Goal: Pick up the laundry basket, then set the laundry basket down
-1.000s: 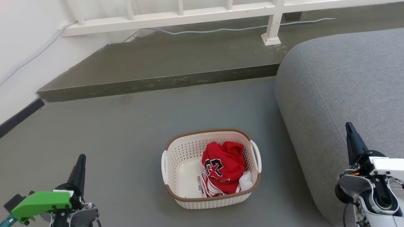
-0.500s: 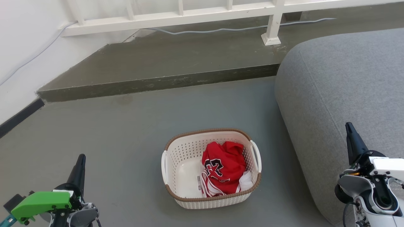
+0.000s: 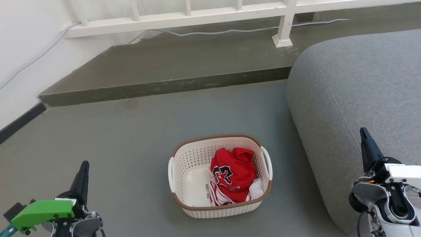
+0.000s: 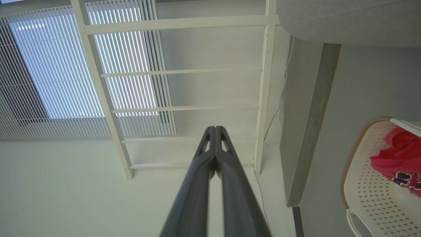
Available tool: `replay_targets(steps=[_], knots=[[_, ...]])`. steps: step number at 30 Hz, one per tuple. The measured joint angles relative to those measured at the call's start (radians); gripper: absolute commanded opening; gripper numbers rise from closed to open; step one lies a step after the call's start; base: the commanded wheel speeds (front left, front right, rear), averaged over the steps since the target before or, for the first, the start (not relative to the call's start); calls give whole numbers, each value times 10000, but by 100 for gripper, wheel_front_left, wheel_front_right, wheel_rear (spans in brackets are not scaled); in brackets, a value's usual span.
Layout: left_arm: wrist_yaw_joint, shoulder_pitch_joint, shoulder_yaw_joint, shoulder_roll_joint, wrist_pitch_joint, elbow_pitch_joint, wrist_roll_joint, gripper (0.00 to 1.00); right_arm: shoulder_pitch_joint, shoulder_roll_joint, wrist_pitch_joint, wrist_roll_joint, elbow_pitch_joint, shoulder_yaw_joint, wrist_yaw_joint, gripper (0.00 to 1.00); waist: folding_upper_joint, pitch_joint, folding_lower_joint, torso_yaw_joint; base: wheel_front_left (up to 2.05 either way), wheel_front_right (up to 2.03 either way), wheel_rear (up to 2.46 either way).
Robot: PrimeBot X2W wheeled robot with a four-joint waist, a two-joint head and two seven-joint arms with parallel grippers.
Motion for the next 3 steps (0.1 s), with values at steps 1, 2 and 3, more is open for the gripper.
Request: replay_targets(steps=[1,2,3], knots=[[0,0,0,0,0,0,0,0,0,0,0,0,0,-2,0,0,0,0,0,0,0,0,0],[0,0,0,-2,0,0,0,0,0,0,0,0,0,-2,0,0,0,0,0,0,0,0,0],[0,0,2,-2,0,0,0,0,0,0,0,0,0,-2,0,0,0,0,0,0,0,0,0]])
